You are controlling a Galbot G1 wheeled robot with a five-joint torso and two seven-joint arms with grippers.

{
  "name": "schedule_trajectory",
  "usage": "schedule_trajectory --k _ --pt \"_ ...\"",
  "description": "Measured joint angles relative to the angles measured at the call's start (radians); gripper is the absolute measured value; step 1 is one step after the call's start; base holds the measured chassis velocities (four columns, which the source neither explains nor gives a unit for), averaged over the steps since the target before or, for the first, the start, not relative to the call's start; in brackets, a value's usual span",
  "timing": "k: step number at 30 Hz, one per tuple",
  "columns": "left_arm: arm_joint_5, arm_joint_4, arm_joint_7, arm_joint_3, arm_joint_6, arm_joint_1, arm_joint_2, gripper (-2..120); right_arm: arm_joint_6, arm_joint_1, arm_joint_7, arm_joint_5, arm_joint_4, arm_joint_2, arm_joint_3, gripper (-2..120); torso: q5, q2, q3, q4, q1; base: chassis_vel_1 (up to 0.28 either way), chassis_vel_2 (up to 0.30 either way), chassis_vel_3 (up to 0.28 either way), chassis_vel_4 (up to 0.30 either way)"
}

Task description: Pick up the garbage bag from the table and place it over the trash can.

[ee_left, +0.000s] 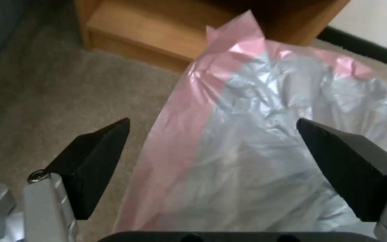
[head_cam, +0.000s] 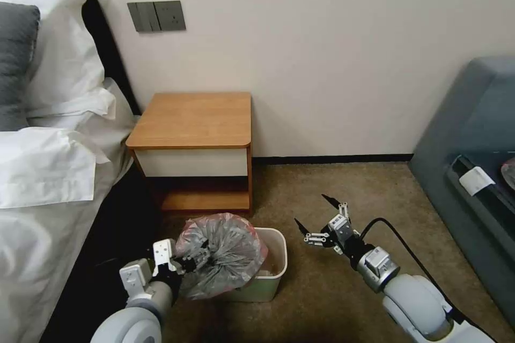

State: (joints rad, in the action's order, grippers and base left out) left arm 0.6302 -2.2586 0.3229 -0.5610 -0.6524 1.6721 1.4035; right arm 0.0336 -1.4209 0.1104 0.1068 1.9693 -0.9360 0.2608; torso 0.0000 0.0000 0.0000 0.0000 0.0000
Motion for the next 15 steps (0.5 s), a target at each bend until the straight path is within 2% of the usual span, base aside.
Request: schedule_trajectory --k 8,10,11,12,13,15 --pt "-0.005 -0.006 -0.027 -0.006 -0.039 -0.008 0.002 93 0.002 0.002 0.000 -0.001 0.001 0.000 -0.004 100 -0.0002 0.000 0.000 -0.0001 0.000 0.000 0.000 0.000 0.000" --pt "-0.041 -0.031 -0.028 -0.002 -0.034 0.012 0.002 93 0.003 0.002 0.000 -0.001 0.001 0.000 -0.003 100 0.0000 0.000 0.000 0.0000 0.000 0.000 0.000 0.000 0.000" --pt "-0.117 -0.070 -0.027 0.004 -0.016 0.045 0.002 93 0.009 0.000 0.001 -0.003 -0.004 -0.002 0.001 100 0.0000 0.000 0.000 0.0000 0.000 0.000 0.000 0.000 0.000" --pt "-0.117 -0.070 -0.027 0.004 -0.016 0.045 0.002 93 0.009 0.000 0.001 -0.003 -0.004 -0.002 0.001 100 0.0000 0.000 0.000 0.0000 0.000 0.000 0.000 0.000 0.000" --pt "-0.196 -0.098 -0.027 0.009 0.007 0.070 0.004 93 0.014 -0.002 0.002 -0.007 -0.009 -0.007 0.001 100 0.0001 0.000 0.000 0.0000 0.000 0.000 0.000 0.000 0.000" --pt "-0.226 -0.121 -0.038 0.013 0.014 0.082 0.005 93 0.018 -0.002 0.002 -0.011 -0.014 -0.012 -0.001 100 0.0001 0.000 0.000 0.0001 0.000 0.000 0.000 0.000 0.000"
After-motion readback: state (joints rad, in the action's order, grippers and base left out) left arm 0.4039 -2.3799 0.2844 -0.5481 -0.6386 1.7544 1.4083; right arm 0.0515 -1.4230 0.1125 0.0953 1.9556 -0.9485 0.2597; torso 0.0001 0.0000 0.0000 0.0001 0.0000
